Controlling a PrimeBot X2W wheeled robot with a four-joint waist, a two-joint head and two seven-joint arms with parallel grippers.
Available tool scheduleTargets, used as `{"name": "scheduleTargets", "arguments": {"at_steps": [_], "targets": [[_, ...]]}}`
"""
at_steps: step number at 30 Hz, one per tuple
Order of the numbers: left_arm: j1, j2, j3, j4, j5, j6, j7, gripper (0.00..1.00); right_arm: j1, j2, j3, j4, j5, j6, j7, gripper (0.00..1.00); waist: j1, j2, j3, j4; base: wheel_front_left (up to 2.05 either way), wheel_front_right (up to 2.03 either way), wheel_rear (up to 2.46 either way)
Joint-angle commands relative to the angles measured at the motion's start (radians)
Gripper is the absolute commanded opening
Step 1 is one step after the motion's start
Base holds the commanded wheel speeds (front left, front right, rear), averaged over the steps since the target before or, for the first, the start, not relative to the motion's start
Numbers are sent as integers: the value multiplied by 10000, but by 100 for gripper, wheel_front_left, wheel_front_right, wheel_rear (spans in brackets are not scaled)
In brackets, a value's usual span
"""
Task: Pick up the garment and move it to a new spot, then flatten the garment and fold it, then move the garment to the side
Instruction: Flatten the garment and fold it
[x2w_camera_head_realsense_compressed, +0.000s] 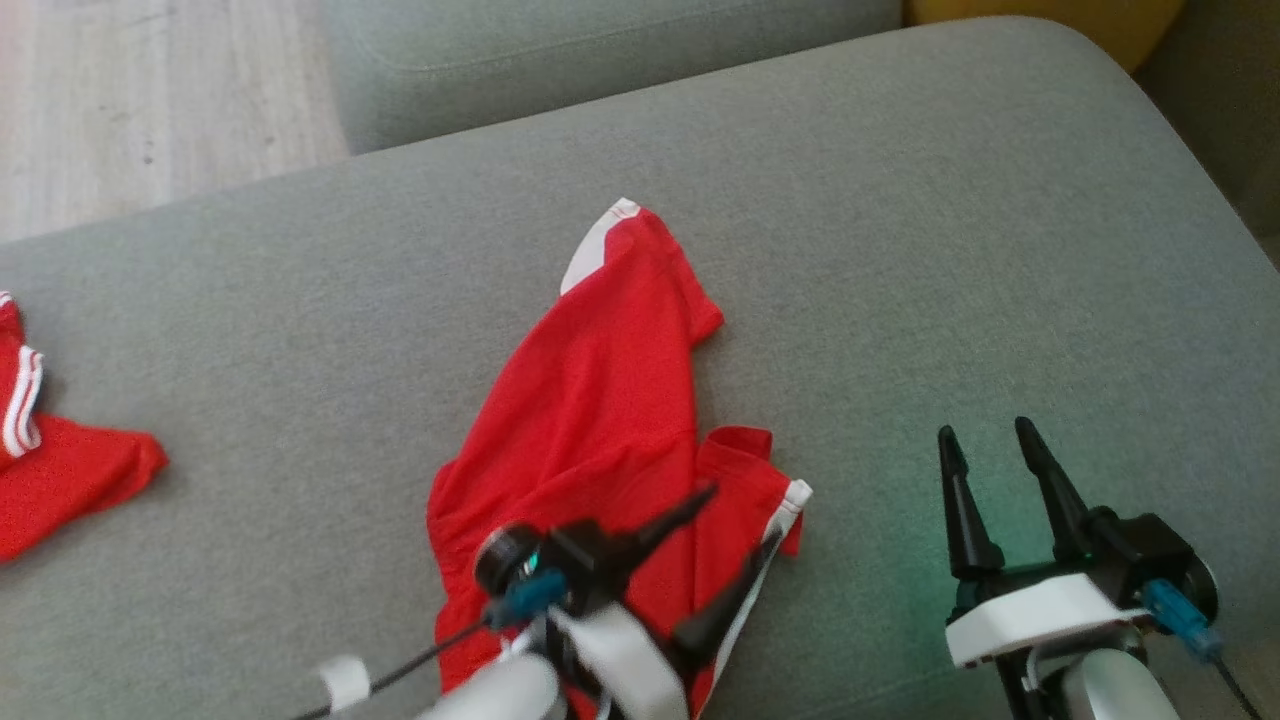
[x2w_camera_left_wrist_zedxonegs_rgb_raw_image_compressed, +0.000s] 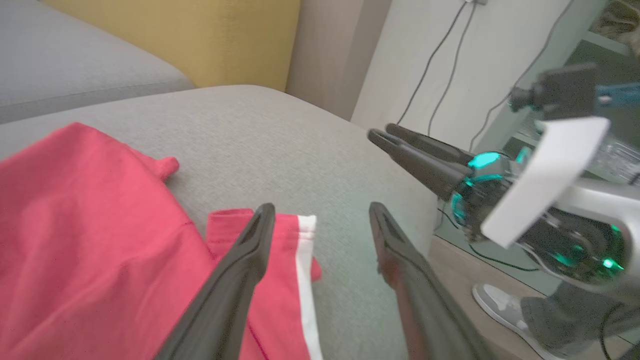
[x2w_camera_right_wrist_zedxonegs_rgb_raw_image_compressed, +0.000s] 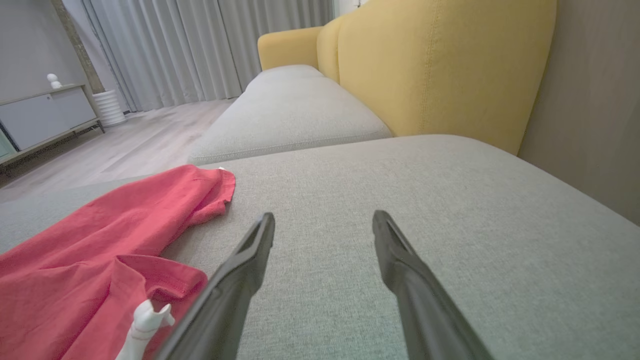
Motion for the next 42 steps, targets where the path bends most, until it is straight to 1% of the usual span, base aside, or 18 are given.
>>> {"name": "scheduleTargets", "arguments": {"at_steps": [1, 2, 6, 9, 14, 20, 21, 23, 25, 26, 27, 28, 34, 38, 42], "targets": [[-453, -291, 348, 50, 33, 132, 13, 100, -490, -41, 318, -315, 26, 75, -111, 100, 0, 0, 120, -123, 0, 0, 0], [-453, -291, 348, 50, 33, 132, 13, 100, -490, -41, 318, -315, 26, 75, -111, 100, 0, 0, 120, -123, 0, 0, 0], [-871, -834, 115, 1201, 213, 311, 385, 100, -700, -41, 456, -331, 112, 75, -111, 100, 0, 0, 411, -420, 0, 0, 0], [-1065, -1048, -76, 2071, 365, 477, 663, 100, -795, -41, 463, -348, 183, 75, -111, 100, 0, 0, 629, -627, 0, 0, 0], [-1063, -1164, -317, 2872, 494, 720, 982, 100, -765, -41, 310, -384, 224, 75, -111, 100, 0, 0, 860, -806, 0, 0, 0], [-1033, -1005, -635, 3179, 729, 838, 1246, 100, -752, -41, 180, -435, 207, 75, -111, 100, 0, 0, 973, -711, 0, 0, 0], [-998, -1042, -681, 3180, 685, 812, 1290, 97, -789, -41, 215, -431, 214, 75, -111, 100, 0, 0, 979, -654, 0, 0, 0], [-1001, -1070, -722, 3172, 666, 792, 1315, 59, -822, -41, 216, -428, 208, 75, -111, 100, 0, 0, 985, -593, 0, 0, 0], [-977, -1096, -723, 3186, 614, 781, 1295, 37, -843, -41, 224, -423, 194, 75, -111, 100, 0, 0, 981, -550, 0, 0, 0], [-972, -1101, -736, 3209, 605, 766, 1280, 23, -848, -41, 225, -422, 189, 75, -111, 100, 0, 0, 977, -531, 0, 0, 0], [-973, -1105, -749, 3239, 597, 743, 1259, 2, -849, -41, 224, -420, 179, 75, -111, 100, 0, 0, 969, -514, 0, 0, 0], [-975, -1113, -756, 3270, 582, 721, 1237, 0, -846, -41, 222, -417, 165, 75, -111, 100, 0, 0, 959, -498, 0, 0, 0], [-985, -1142, -660, 3140, 369, 591, 1079, 0, -806, -41, 224, -378, 106, 75, -111, 100, 0, 0, 845, -476, 0, 0, 0], [-1147, -1024, -696, 2331, 313, 412, 1231, 0, -767, -41, 200, -354, 84, 75, -111, 100, 0, 0, 752, -481, 0, 0, 0], [-1335, -942, -1066, 1225, 350, 43, 1726, 0, -753, -41, 226, -317, 61, 75, -111, 100, 0, 0, 697, -511, 0, 0, 0]]}}
